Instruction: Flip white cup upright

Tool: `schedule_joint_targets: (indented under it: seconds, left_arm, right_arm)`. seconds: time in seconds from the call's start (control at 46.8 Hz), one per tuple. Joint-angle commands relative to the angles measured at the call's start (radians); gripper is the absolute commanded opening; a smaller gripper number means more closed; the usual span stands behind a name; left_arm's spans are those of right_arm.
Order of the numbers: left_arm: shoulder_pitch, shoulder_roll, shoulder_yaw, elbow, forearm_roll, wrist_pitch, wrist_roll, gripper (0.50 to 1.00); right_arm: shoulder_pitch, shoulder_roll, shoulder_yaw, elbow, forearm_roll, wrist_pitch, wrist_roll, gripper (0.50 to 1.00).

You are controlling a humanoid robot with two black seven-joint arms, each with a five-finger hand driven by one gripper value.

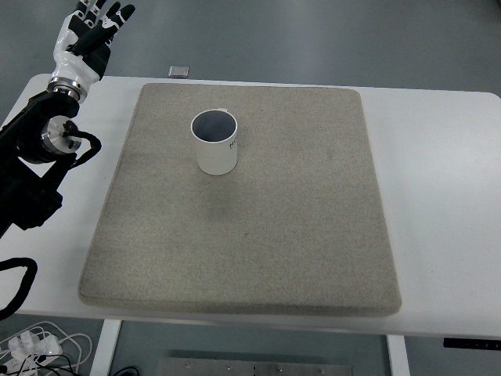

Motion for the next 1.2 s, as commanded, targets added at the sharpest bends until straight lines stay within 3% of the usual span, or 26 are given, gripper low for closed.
schedule_joint_targets:
  seconds: [0.0,0.363,0.47,0.876,1.175]
  left_arm:
    - [-0.02,0.001,0.001,0.072,-0.06,-0.019,0.036,0.994]
    - [-0.017,-0.004,-0.056,0.233,-0.197,-0.282,0.05,0.994]
    - [-0.015,-0.01,-0.068,0.265,-0.267,-0.33,0.048,0.994]
    - [-0.021,-0.111,-0.076,0.302,-0.283,-0.339,0.034,0.994]
    - [-0.023,-0.117,-0.076,0.312,-0.283,-0.339,0.025,0.994]
  right_arm:
    - [0.0,0.0,-0.001,0.0,0.0,0.0,0.0,0.952]
    - [0.0,0.0,-0.001,0.0,0.0,0.0,0.0,0.952]
    - [0.0,0.0,-0.001,0.0,0.0,0.0,0.0,0.952]
    - [0.0,0.0,0.0,0.0,0.0,0.0,0.0,0.952]
    - [-0.002,0.0,0.0,0.0,0.0,0.0,0.005,0.952]
